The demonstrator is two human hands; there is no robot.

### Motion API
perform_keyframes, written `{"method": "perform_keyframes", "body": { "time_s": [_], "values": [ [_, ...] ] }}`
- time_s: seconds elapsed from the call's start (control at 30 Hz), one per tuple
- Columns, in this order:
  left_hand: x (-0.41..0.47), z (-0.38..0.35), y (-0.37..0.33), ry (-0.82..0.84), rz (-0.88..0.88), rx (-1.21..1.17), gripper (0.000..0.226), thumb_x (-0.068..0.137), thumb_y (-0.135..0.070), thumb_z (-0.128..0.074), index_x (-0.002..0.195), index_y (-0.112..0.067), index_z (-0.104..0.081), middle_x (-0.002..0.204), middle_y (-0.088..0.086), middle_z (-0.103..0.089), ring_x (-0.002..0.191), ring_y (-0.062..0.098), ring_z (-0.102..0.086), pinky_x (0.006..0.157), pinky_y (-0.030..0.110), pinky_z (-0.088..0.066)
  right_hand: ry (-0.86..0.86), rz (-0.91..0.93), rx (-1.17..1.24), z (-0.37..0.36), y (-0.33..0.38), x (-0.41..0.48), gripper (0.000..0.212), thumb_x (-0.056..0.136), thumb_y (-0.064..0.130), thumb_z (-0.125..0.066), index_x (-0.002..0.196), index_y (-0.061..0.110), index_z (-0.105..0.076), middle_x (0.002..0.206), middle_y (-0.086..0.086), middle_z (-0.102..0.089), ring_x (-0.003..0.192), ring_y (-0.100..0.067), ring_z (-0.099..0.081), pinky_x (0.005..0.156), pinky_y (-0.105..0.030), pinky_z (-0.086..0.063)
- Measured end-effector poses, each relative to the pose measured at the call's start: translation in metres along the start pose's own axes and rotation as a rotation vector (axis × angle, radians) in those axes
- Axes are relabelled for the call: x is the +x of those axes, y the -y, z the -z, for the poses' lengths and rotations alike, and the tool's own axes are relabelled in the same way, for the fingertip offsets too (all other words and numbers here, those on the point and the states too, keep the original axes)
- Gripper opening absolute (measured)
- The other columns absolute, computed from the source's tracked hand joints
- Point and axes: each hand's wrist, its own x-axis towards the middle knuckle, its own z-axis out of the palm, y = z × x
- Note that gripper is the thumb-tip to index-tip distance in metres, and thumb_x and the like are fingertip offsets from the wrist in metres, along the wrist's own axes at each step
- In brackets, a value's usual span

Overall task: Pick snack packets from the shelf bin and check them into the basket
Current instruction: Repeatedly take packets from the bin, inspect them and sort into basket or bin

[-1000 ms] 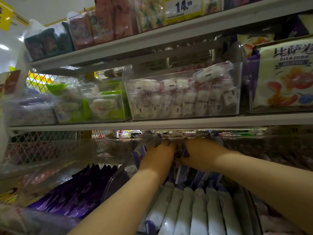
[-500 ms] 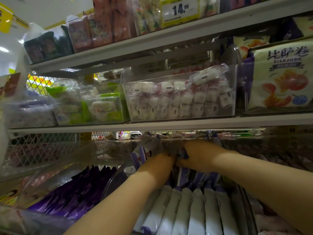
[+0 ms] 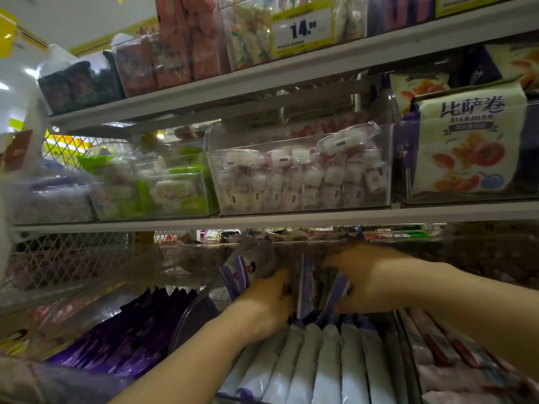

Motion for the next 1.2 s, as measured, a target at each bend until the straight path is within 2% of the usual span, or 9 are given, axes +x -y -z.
{"method": "perform_keyframes", "body": {
  "time_s": [0.17, 0.33, 0.57, 0.7, 0.83, 0.93, 1.07, 1.13, 1.2],
  "values": [
    [-0.019, -0.009, -0.013, -0.137, -0.218, 0.024, 0.064, 0.089, -0.036, -0.052, 0.147, -0.037, -0.028, 0.148, -0.003, -0.041, 0.132, 0.019, -0.045, 0.107, 0.037, -0.040, -0.013, -0.012, -0.186, 0.006, 0.000, -0.008, 0.037, 0.088, 0.023, -0.055, 0.121, 0.038, -0.054, 0.132, 0.007, -0.054, 0.114, -0.023, -0.055, 0.092, -0.036, -0.049],
    [-0.024, -0.012, -0.017, -0.020, -0.177, 0.209, 0.066, 0.094, -0.034, -0.053, 0.152, -0.034, -0.021, 0.159, -0.006, -0.021, 0.143, 0.019, -0.029, 0.115, 0.033, -0.030, -0.197, -0.022, -0.381, 0.003, 0.007, -0.014, 0.043, 0.089, 0.008, -0.049, 0.130, 0.021, -0.047, 0.132, -0.005, -0.051, 0.112, -0.031, -0.056, 0.091, -0.040, -0.047],
    [-0.036, 0.004, -0.033, -0.135, -0.136, 0.003, 0.030, 0.093, -0.016, -0.050, 0.120, -0.022, -0.062, 0.126, 0.000, -0.055, 0.114, 0.018, -0.055, 0.101, 0.032, -0.043, -0.364, 0.057, -0.170, 0.004, 0.018, -0.048, 0.039, 0.086, 0.009, -0.059, 0.121, 0.023, -0.050, 0.122, 0.002, -0.053, 0.098, -0.022, -0.063, 0.076, -0.030, -0.051],
    [-0.058, 0.025, -0.051, -0.161, 0.036, -0.435, 0.029, 0.101, -0.017, -0.039, 0.111, -0.007, -0.065, 0.096, 0.010, -0.066, 0.084, 0.023, -0.065, 0.082, 0.034, -0.050, -0.456, 0.126, -0.117, 0.017, 0.032, -0.067, 0.034, 0.086, 0.014, -0.061, 0.117, 0.026, -0.056, 0.114, 0.006, -0.057, 0.091, -0.017, -0.064, 0.068, -0.021, -0.040],
    [-0.095, 0.037, -0.074, 0.027, 0.219, -1.105, 0.039, 0.102, -0.040, -0.040, 0.115, -0.010, -0.061, 0.080, 0.008, -0.070, 0.059, 0.018, -0.069, 0.053, 0.023, -0.052, -0.519, 0.230, -0.055, 0.036, 0.065, -0.087, 0.030, 0.081, 0.009, -0.066, 0.110, 0.018, -0.063, 0.111, 0.000, -0.064, 0.091, -0.024, -0.067, 0.068, -0.030, -0.050],
    [-0.126, 0.040, -0.075, -0.004, 0.181, -1.281, 0.028, 0.095, -0.033, -0.054, 0.111, -0.012, -0.064, 0.074, 0.006, -0.072, 0.058, 0.015, -0.069, 0.049, 0.021, -0.053, -0.517, 0.333, 0.047, 0.035, 0.091, -0.101, 0.039, 0.078, 0.004, -0.068, 0.116, 0.015, -0.064, 0.126, -0.004, -0.060, 0.102, -0.027, -0.065, 0.079, -0.038, -0.054],
    [-0.179, 0.039, -0.053, -0.159, 0.134, -1.222, 0.028, 0.089, -0.020, -0.060, 0.116, -0.015, -0.066, 0.100, 0.005, -0.075, 0.082, 0.017, -0.071, 0.065, 0.026, -0.057, -0.341, 0.330, 0.393, 0.015, 0.122, -0.115, 0.063, 0.083, 0.016, -0.071, 0.137, 0.034, -0.044, 0.149, 0.014, -0.027, 0.123, -0.005, -0.047, 0.099, -0.014, -0.040],
    [-0.210, 0.037, -0.036, -0.200, 0.121, -1.109, 0.037, 0.090, -0.018, -0.060, 0.126, -0.015, -0.060, 0.118, 0.004, -0.071, 0.107, 0.022, -0.067, 0.087, 0.035, -0.054, -0.224, 0.329, 0.681, 0.004, 0.145, -0.120, 0.079, 0.078, 0.030, -0.076, 0.143, 0.038, -0.031, 0.141, 0.027, -0.033, 0.122, 0.007, -0.045, 0.095, -0.005, -0.038],
    [-0.243, 0.035, -0.019, -0.203, 0.100, -0.995, 0.047, 0.082, -0.021, -0.065, 0.129, -0.019, -0.057, 0.123, -0.002, -0.068, 0.117, 0.016, -0.062, 0.100, 0.036, -0.047, -0.198, 0.298, 1.040, -0.010, 0.171, -0.122, 0.068, 0.075, 0.033, -0.077, 0.130, 0.046, -0.039, 0.123, 0.037, -0.051, 0.113, 0.011, -0.053, 0.084, -0.010, -0.047]
  ]
}}
